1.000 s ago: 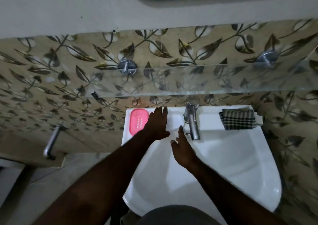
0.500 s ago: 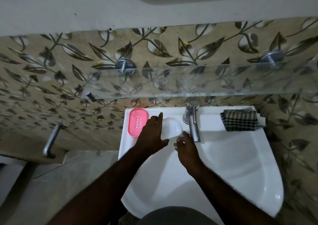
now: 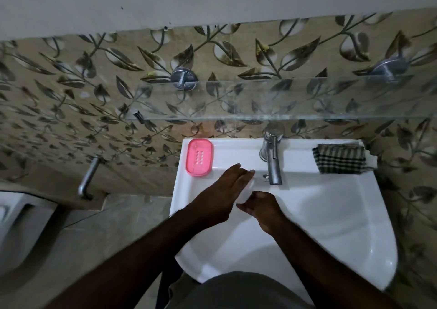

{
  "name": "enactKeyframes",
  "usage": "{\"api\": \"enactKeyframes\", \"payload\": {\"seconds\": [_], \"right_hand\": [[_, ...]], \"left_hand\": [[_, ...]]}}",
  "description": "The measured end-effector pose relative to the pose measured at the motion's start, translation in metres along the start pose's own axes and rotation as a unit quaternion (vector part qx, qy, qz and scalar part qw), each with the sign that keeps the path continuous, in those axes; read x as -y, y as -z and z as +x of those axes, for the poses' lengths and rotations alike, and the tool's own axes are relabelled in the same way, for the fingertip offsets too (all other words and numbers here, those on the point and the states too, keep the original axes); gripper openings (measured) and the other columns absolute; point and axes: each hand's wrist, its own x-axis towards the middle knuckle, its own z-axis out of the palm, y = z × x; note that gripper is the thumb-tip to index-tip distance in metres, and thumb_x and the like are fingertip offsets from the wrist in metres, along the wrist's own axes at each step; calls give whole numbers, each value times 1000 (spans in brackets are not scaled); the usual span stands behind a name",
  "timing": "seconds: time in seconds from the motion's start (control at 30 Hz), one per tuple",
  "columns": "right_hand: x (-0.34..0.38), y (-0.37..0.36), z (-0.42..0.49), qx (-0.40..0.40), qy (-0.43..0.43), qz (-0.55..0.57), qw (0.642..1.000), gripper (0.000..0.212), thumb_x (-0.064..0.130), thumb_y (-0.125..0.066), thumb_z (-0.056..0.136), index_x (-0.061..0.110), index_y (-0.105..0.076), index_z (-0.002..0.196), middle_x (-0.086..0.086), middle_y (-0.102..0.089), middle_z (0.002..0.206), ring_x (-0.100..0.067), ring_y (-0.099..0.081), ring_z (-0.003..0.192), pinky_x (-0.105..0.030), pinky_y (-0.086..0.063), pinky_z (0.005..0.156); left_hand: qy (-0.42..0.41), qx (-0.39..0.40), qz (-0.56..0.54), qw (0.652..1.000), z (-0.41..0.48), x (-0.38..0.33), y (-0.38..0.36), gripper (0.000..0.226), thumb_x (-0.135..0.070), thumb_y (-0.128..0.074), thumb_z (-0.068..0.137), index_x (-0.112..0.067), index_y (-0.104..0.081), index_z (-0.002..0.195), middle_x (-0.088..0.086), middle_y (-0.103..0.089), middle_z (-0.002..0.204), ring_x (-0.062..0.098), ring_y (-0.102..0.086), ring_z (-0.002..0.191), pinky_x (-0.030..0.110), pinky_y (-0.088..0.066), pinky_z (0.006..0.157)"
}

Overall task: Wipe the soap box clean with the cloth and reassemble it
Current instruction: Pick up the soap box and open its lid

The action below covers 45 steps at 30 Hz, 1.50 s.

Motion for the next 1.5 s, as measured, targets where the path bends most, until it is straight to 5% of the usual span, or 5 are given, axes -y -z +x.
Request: {"api": "enactKeyframes", "payload": {"seconds": [0.53,0.7,0.87,1.1,1.5], "right_hand": [[34,13,-23,11,56,-180,982,30,0,-52,95,9,-40,70,-19,-47,76,-29,-76,71,-22,-40,50],[29,3,-29,-20,97,-188,977,6,-2,-58,87,-6,-61,84,-21,-71,87,-28,-75,69,-47,-60,82],[47,-2,-43,-74,156,-225,959,8,0,-67,84,3,-65,91,-12,-73,81,-22,-75,65,-28,-56,64],[79,-20,-75,-57,292,-339,892,16,8,-74,83,14,-67,95,7,-70,80,-6,-69,71,-17,-51,65],[114,-35,-110,-51,499,-491,712,47,9,-50,79,12,-67,122,-11,-71,114,-25,-67,96,-27,-45,86]], "left_hand": [[160,-50,-88,982,-24,10,-9,112,-10,-79,76,-5,5,149,3,1,159,12,-2,146,6,-2,111],[352,-89,-360,860,-34,5,-19,106,-4,-79,76,-21,-8,153,-18,-36,144,-2,-41,126,-1,-33,90],[454,-133,-558,682,-40,10,-32,77,-1,-76,72,-5,-38,139,19,-65,116,26,-66,107,39,-54,93],[452,-173,-674,558,-22,-15,-25,17,-5,-46,100,3,-60,99,23,-68,95,30,-72,81,29,-58,67],[309,-52,-725,614,12,-26,-4,22,-3,-44,100,-2,-63,112,13,-71,101,22,-70,89,38,-52,92]]}}
